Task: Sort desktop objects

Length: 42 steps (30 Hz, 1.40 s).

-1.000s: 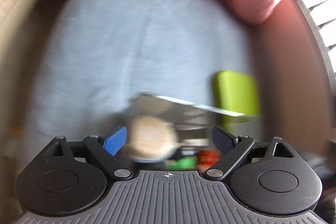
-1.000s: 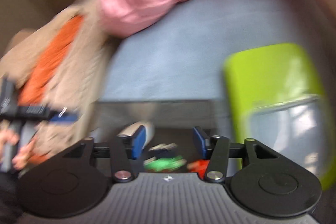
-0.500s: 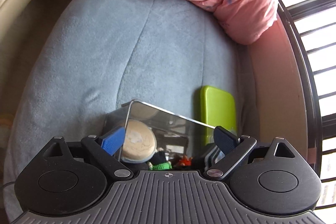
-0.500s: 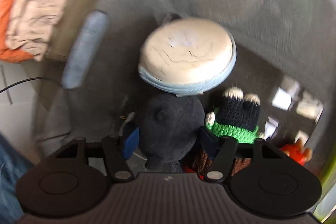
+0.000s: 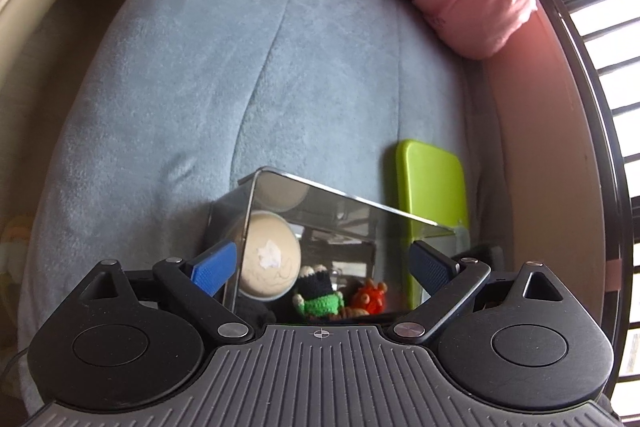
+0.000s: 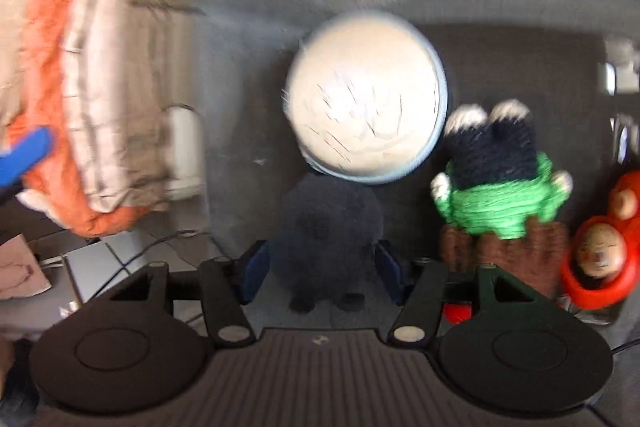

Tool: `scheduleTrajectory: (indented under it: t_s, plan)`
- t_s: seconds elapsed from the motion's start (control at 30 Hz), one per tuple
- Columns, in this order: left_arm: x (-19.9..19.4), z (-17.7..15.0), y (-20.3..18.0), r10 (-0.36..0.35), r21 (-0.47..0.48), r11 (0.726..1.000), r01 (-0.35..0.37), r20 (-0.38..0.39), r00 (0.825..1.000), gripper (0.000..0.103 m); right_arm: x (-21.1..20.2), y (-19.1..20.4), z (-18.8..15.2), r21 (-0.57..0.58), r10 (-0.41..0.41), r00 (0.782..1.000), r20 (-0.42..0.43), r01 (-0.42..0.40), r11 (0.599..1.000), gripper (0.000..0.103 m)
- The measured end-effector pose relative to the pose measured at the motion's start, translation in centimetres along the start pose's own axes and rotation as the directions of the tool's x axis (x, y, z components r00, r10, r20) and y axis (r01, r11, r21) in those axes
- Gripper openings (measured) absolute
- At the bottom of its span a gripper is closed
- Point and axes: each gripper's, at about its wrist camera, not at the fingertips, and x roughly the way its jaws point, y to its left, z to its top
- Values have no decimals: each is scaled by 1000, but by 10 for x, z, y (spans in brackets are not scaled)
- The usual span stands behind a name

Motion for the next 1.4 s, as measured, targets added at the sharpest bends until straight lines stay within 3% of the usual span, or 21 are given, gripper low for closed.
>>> scheduleTrajectory:
  t_s: [0.07, 0.13, 0.17, 0.27, 0.33, 0.47, 0.57, 0.63, 0.83, 1.03, 1.17, 1.23, 1.3, 1.37, 1.4]
  plan:
    - [8, -2, -3, -32, -2, 999, 32, -42, 999, 98, -34, -5, -6, -36, -36, 994, 100, 40, 999, 62]
    - [18, -4, -7, -61, 4, 998, 61, -92, 994, 98, -60, -16, -10, -27, -118, 975, 189, 126, 992, 64]
    - [25, -6, -12, -65, 17, 998, 67, -118, 991, 98, -66, -23, -10, -3, -122, 972, 202, 125, 992, 65]
    - [39, -12, -23, -64, 40, 997, 72, -165, 984, 98, -73, -45, -2, 75, -66, 977, 202, 52, 996, 65]
    - [43, -14, -27, -58, 43, 997, 66, -175, 983, 98, -60, -40, 10, 54, -36, 981, 189, 26, 998, 62]
    - [41, -15, -27, -40, 37, 998, 47, -159, 986, 98, -18, -11, 39, -83, -169, 974, 151, 183, 980, 57]
    - [39, -16, -26, -43, 27, 999, 48, -153, 987, 99, 5, -6, 52, -121, -184, 975, 126, 199, 973, 61]
    - [39, -15, -24, -34, 24, 999, 39, -154, 988, 99, 7, -4, 51, -113, -159, 977, 139, 176, 978, 54]
    - [51, -12, -21, -7, 20, 1000, 10, -173, 985, 100, -5, 8, 30, -233, -209, 948, 240, 265, 936, 49]
    - [29, -5, -11, -50, -23, 999, 48, -112, 992, 100, -31, 6, 19, -278, -241, 962, 127, 267, 923, 68]
    - [31, -3, -7, -34, -51, 998, 28, -107, 994, 100, -31, 7, 1, -368, -349, 936, 41, 340, 866, 71]
    - [35, -3, -7, -22, -49, 999, 17, -117, 993, 100, -18, 3, -3, -385, -404, 915, 12, 377, 843, 71]
    - [37, -3, -10, -16, -38, 999, 12, -120, 993, 100, -13, 3, -5, -385, -409, 912, 28, 388, 837, 70]
    - [36, -4, -13, -8, -21, 1000, 6, -114, 993, 100, -9, 4, -6, -383, -407, 912, 51, 394, 835, 50]
    - [35, -4, -15, -3, -12, 1000, 2, -110, 994, 100, -8, 4, -7, -381, -406, 912, 63, 398, 834, 49]
